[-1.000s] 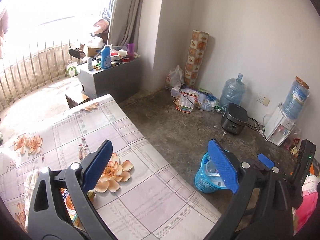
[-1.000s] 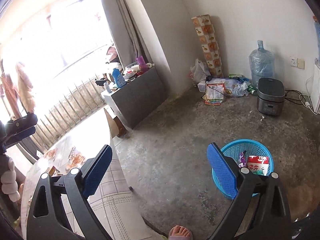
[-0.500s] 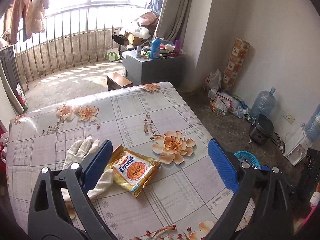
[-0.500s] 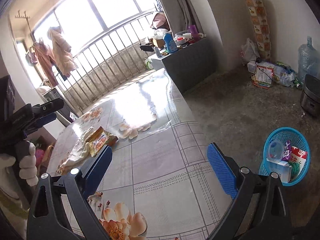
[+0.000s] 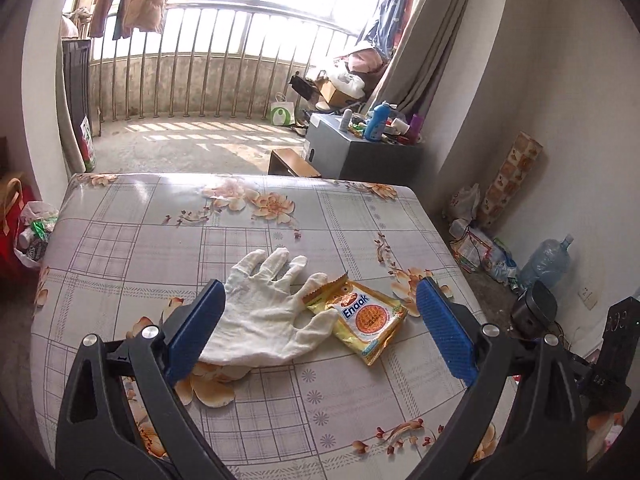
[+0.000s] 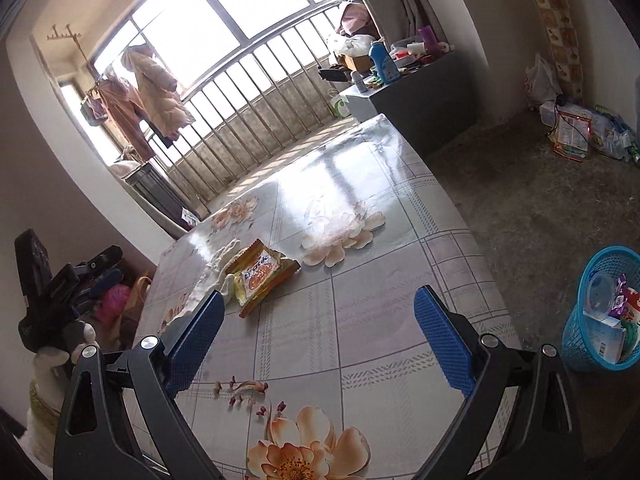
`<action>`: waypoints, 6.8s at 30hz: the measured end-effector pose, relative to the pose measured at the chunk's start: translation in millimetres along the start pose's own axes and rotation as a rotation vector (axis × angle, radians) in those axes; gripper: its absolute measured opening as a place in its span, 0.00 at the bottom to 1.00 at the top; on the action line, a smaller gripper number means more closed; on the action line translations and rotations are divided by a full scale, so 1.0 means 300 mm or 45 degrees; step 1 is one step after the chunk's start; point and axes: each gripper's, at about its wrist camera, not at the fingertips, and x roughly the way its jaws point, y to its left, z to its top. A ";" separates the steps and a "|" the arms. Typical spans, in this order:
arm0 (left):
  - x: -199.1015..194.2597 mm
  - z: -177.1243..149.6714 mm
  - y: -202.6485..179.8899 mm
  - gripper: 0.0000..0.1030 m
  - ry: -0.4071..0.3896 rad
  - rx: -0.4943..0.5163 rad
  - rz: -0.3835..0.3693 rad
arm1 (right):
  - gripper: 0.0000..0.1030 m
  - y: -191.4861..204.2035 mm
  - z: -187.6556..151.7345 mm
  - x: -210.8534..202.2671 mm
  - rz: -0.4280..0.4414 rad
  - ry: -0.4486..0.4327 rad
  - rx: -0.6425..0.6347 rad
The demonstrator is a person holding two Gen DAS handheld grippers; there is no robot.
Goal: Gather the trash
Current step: 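Grasp the Enaak biscuit packet with the right tool while the left tool reaches the white glove, then close the left tool on the white cloth glove while the right tool holds the packet, then carry the glove and packet over the wastebasket and open both tools, then move both open tools back over the empty table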
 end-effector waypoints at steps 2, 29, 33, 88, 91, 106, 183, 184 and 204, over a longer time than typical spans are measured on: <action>0.008 -0.016 0.033 0.89 0.016 -0.020 -0.007 | 0.90 0.020 -0.001 0.024 0.043 0.030 0.006; 0.324 -0.153 0.323 0.27 0.356 -0.165 0.010 | 0.40 0.161 0.078 0.597 -0.073 0.449 0.014; 0.319 -0.194 0.277 0.26 0.350 -0.114 -0.037 | 0.20 0.164 0.050 0.604 -0.043 0.476 0.015; 0.267 -0.440 -0.310 0.42 0.428 0.629 -0.184 | 0.39 -0.058 -0.150 0.150 -0.308 0.375 0.058; 0.268 -0.433 -0.302 0.35 0.423 0.615 -0.169 | 0.39 -0.040 -0.156 0.155 -0.314 0.384 0.026; 0.260 -0.428 -0.286 0.22 0.408 0.605 -0.170 | 0.24 0.060 -0.185 0.185 -0.520 0.379 -0.203; 1.060 -0.658 -1.908 0.61 0.978 0.757 -0.867 | 0.39 -1.630 -0.440 -0.254 -0.914 -0.173 1.385; 1.041 -0.626 -1.888 0.61 0.943 0.761 -0.864 | 0.41 -1.622 -0.450 -0.266 -0.900 -0.208 1.384; 0.259 -0.089 -1.165 0.91 0.255 0.521 -0.458 | 0.65 -0.775 -0.100 -0.553 -0.767 -0.612 0.561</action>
